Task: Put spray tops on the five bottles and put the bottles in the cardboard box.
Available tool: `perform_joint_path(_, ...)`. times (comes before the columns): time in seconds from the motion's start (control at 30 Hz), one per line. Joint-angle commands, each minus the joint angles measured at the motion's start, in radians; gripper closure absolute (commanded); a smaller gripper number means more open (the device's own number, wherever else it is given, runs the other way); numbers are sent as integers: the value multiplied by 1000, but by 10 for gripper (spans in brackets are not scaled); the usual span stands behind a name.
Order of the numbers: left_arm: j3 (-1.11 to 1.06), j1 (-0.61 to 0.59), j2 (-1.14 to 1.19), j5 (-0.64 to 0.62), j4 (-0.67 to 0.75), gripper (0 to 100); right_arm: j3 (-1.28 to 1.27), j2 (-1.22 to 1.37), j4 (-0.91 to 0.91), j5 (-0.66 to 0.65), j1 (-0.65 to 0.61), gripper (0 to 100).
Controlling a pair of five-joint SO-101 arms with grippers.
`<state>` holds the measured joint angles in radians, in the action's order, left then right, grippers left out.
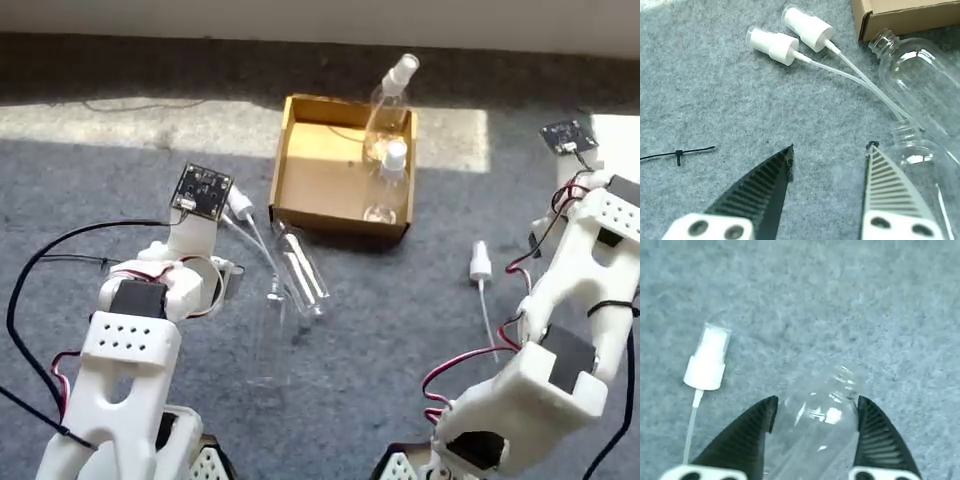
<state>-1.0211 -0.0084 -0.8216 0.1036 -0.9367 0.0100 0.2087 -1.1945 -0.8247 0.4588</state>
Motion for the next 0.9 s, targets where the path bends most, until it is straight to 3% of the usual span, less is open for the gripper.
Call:
perform_joint_path(0.0, 4, 15, -25, 5, 14, 790, -30, 5, 24, 12, -33, 828)
perform_joint_path(0.13, 4, 15, -24, 5, 15, 790, -91, 22, 90, 8, -51, 820)
perform_joint_path(0.33, 4, 15, -24, 5, 14, 790, -139, 16, 93, 6, -77, 695)
perform_joint_path(0.47, 4, 15, -24, 5, 14, 790, -134, 15, 88, 18, -85, 690)
perform_joint_path(0.63, 4, 15, -24, 5, 15, 790, -105, 1, 31, 196, -90, 690)
perform_joint_path(0.87, 4, 15, -24, 5, 15, 790, -35, -189, 24, 425, -240, 690)
